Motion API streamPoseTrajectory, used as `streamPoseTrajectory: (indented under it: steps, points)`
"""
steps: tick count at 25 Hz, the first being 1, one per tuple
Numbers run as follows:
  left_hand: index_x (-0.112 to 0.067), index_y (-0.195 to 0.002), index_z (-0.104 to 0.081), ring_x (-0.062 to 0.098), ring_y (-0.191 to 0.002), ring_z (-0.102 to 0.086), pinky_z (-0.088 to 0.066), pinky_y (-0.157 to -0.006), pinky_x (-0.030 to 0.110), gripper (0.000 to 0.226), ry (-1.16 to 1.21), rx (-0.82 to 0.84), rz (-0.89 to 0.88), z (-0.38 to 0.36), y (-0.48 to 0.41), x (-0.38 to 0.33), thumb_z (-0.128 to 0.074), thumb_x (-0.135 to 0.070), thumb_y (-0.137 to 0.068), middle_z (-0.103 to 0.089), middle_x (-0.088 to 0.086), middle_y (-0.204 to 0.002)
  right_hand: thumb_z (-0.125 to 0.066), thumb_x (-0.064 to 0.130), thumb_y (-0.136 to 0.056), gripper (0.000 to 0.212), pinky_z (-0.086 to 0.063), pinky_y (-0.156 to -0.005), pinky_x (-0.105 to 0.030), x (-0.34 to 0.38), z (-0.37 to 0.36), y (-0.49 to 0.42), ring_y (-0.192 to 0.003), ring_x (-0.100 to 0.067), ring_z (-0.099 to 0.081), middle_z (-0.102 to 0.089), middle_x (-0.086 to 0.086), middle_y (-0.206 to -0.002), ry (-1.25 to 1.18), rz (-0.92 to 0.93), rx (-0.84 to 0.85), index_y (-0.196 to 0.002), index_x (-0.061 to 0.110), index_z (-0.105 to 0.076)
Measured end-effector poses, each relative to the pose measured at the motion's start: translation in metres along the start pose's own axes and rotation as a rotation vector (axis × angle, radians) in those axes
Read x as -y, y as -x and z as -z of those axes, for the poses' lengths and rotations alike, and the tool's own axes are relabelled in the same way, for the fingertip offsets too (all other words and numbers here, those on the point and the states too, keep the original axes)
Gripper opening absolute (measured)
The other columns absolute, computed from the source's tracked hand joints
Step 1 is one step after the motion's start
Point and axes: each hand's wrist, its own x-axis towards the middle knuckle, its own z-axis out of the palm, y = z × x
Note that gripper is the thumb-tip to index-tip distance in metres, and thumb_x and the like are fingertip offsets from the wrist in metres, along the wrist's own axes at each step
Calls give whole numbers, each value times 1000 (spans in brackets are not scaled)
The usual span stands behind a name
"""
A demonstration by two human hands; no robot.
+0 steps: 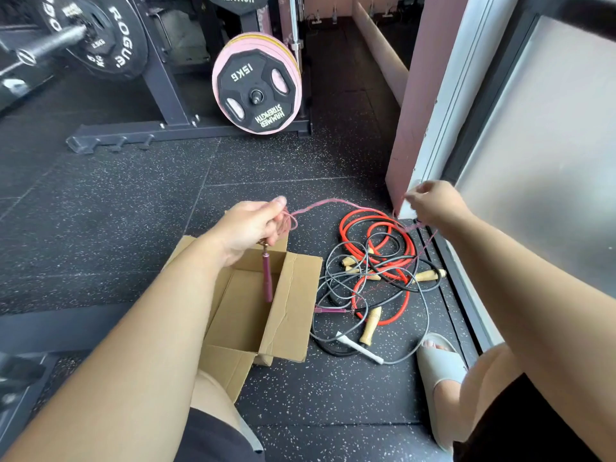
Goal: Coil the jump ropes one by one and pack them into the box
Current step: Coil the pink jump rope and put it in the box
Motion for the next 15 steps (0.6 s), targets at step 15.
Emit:
streamPoseTrajectory:
  steps: [15]
  points:
    - [-15, -81, -50, 20, -63, -60, -51, -68, 27, 35, 697, 177, 20, -22, 9, -28, -33, -31, -107, -53, -2, -56, -64, 6, -95, 19, -47, -74, -20, 48, -58, 84, -76, -7, -60, -68, -7, -91, -487, 544, 817, -111, 14, -58]
